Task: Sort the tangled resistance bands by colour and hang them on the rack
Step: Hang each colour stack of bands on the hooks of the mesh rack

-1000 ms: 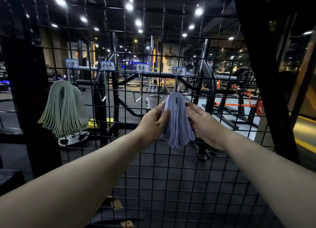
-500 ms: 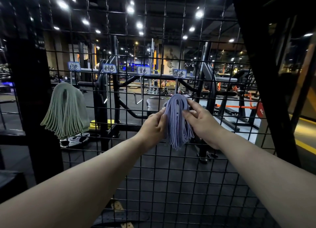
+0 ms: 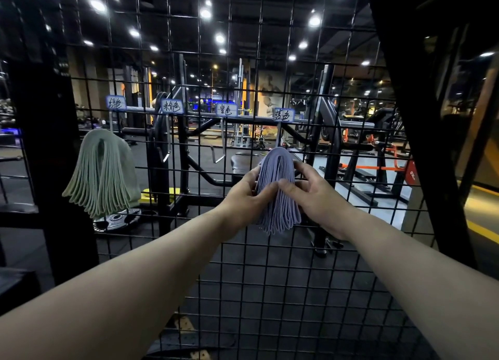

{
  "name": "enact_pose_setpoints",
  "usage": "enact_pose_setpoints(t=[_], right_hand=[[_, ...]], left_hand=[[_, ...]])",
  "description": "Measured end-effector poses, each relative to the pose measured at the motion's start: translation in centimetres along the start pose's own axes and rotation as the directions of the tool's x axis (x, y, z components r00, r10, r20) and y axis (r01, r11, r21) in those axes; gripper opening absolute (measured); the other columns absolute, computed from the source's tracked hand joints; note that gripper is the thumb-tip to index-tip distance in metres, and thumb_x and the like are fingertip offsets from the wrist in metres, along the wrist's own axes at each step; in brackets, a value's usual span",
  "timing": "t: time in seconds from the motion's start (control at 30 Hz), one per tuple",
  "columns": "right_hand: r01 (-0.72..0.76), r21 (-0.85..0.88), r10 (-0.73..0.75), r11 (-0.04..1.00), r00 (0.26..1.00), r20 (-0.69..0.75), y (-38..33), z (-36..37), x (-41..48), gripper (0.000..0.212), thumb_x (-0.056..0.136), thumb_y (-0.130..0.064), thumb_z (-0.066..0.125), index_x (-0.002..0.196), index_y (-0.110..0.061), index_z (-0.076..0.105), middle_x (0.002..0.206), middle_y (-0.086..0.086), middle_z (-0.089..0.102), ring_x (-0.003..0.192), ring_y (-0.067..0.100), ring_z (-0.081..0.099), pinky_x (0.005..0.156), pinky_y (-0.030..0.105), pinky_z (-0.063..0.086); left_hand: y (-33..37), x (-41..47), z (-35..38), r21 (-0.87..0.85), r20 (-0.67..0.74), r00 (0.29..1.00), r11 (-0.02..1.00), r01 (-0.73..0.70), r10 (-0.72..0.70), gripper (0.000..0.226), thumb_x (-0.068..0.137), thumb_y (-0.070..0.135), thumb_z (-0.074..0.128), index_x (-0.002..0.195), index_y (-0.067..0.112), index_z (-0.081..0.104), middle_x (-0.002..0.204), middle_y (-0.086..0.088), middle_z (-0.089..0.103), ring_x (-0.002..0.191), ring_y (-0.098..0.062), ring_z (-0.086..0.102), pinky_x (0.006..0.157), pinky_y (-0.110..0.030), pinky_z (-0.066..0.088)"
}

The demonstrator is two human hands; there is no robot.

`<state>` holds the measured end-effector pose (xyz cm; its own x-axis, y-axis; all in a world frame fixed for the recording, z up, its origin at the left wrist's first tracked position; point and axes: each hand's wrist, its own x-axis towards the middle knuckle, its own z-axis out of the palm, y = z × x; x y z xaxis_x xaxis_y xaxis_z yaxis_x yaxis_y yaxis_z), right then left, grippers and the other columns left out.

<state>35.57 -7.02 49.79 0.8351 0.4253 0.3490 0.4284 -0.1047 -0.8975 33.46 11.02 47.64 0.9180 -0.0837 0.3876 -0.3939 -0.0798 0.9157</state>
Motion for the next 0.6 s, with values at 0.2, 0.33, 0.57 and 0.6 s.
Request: enact_pose_setpoints(t=[0.2,0.33,0.57,0.6], right_hand=[[0.021,-0.070,-0.023,0.997,0.999,-0.039,-0.23,0.17,0.40,0.059,0.095,-0.029,0.066,0.144,-0.037,0.034,0.113,0.006,0.073,0.099,0.021,0.073,0.089,0.048,0.059],[0.006,-0.140,-0.012,0.990,0.999,-0.041,-0.35,0.10,0.59,0.060,0.097,-0.036,0.063,0.147,-0.042,0.030,0.117,0.004,0.068,0.100,0.020,0.072,0.090,0.047,0.059],[0.044,-0.124,-0.046,0.991,0.999,-0.016,-0.63,0.54,0.37,0.064,0.100,-0.036,0.056,0.152,-0.046,0.018,0.115,-0.003,0.065,0.097,0.011,0.072,0.089,0.038,0.059],[0.048,-0.132,-0.050,0.990,0.999,-0.016,-0.73,0.61,0.36,0.063,0.101,-0.036,0.054,0.151,-0.047,0.017,0.112,-0.005,0.065,0.095,0.009,0.072,0.086,0.035,0.058]], left_hand=[[-0.46,0.28,-0.01,0.069,0.005,1.000,0.997,-0.030,0.029,0.043,0.104,0.019,0.052,0.146,0.020,0.042,0.113,-0.002,0.070,0.099,-0.012,0.071,0.079,-0.028,0.060],[-0.62,0.37,-0.40,0.065,0.017,1.000,0.998,-0.018,0.017,0.046,0.104,0.024,0.052,0.147,0.025,0.039,0.119,-0.006,0.069,0.104,-0.022,0.070,0.080,-0.035,0.061],[0.21,0.41,-0.13,0.016,0.020,0.999,0.999,-0.029,0.028,0.056,0.104,0.032,0.050,0.152,0.044,0.024,0.120,0.000,0.064,0.088,0.001,0.069,0.069,-0.021,0.058],[0.33,0.59,-0.36,0.005,0.024,0.999,0.999,-0.037,0.037,0.053,0.105,0.036,0.047,0.154,0.043,0.026,0.129,0.003,0.060,0.094,0.007,0.065,0.072,-0.016,0.055]])
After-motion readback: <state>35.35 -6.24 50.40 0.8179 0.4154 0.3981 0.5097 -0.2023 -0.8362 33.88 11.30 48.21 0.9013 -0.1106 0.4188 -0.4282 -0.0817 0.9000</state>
